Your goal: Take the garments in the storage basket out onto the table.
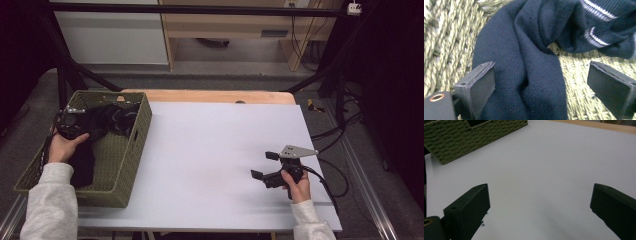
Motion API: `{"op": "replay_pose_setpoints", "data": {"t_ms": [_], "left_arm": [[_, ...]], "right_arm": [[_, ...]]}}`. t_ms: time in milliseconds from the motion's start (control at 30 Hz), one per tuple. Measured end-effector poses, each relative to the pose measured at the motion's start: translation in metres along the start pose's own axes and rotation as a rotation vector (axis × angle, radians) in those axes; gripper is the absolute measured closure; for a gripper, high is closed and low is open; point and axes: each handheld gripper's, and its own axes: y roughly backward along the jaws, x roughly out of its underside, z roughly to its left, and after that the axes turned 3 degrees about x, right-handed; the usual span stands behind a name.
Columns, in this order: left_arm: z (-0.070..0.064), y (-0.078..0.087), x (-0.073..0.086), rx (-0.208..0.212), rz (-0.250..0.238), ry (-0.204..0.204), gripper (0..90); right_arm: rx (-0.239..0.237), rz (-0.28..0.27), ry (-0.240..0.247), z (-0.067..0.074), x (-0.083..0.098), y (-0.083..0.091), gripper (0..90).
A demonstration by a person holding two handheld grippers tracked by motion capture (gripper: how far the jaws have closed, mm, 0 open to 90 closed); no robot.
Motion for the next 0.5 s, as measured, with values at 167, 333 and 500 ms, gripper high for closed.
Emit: {"op": "replay_pose_setpoints", "data": {"t_ms": [167, 333, 500], "left_arm": [[0.003, -0.006, 0.007, -0.020, 0.021, 0.017, 10.3], [0.002, -0.009, 0.010, -0.022, 0.036, 0.016, 14.4], [0.002, -0.012, 0.016, -0.043, 0.039, 0.009, 18.1]], "right_arm": [[0.000, -0.001, 0.000, 0.000, 0.000, 0.000, 2.8], [0.000, 0.004, -0.003, 0.000, 0.000, 0.000, 2.8], [0.000, 0.005, -0.002, 0.000, 0.000, 0.000, 2.8]]}}
